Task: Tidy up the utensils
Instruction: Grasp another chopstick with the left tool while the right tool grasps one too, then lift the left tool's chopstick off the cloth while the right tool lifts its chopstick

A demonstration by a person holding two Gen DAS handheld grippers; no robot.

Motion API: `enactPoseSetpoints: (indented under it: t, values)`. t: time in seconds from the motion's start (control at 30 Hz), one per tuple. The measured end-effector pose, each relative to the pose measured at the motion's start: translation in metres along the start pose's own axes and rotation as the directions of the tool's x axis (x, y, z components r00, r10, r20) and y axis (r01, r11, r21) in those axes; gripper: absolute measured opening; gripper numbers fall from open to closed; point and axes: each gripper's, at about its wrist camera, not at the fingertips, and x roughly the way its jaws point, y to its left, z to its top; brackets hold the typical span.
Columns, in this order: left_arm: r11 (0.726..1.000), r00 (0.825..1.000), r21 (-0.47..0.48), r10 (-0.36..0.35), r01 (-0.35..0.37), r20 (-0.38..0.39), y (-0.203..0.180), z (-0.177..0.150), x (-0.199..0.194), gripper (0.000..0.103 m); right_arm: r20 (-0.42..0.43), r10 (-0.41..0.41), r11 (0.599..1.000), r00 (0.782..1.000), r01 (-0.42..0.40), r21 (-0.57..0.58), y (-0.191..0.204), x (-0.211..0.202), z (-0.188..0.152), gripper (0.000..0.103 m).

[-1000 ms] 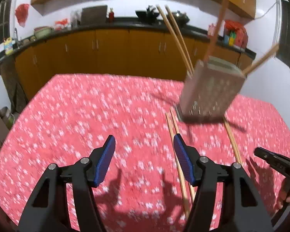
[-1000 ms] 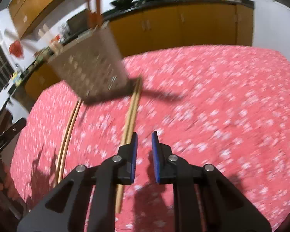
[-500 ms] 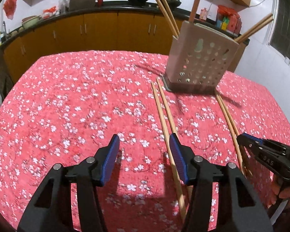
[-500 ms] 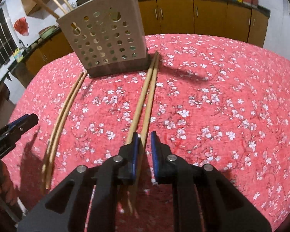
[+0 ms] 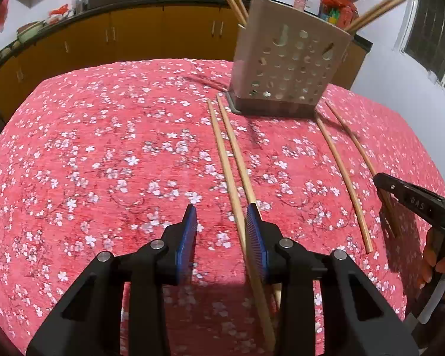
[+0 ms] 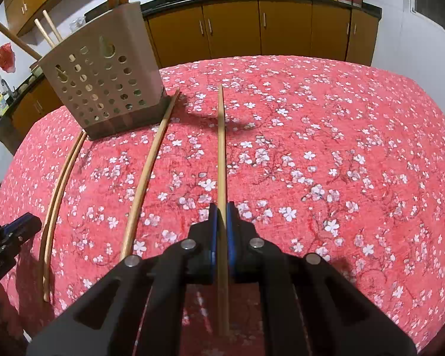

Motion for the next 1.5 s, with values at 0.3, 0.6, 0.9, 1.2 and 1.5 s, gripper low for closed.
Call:
enactPoseSetpoints:
  t: [0.3, 0.6, 0.9, 1.2, 1.5]
  values:
    - [0.996, 0.998, 0.068, 0.064, -0.064, -0.003, -0.019, -0.002, 0.013, 0.018, -0.002, 0.004, 1.000, 1.000, -0.004, -0.014, 0.005, -0.001, -0.001, 0.009]
    - [0.986, 0.986, 0.023, 0.165, -0.165, 0.008, 0.019, 0.012, 0.021, 0.011, 0.009, -0.004, 0.999, 1.000, 0.004, -0.043, 0.009, -0.003, -0.006, 0.008]
    - [0.984, 0.985, -0.045, 0.173, -0.172, 0.023, 0.053, 0.022, 0.024, 0.012, 0.031, -0.031, 0.999, 0.999, 0.032, -0.035, 0.006, 0.010, 0.009, 0.008]
    - [0.988, 0.988, -0.038, 0.151, -0.150, 0.025, 0.052, 0.021, 0.022, 0.020, 0.042, -0.044, 0.998, 0.998, 0.046, -0.051, 0.007, 0.013, 0.009, 0.008]
    - [0.989, 0.988, -0.016, 0.150, -0.149, 0.023, 0.045, 0.022, 0.026, 0.027, 0.043, -0.050, 0.997, 0.998, 0.052, -0.057, 0.010, 0.013, 0.008, 0.009]
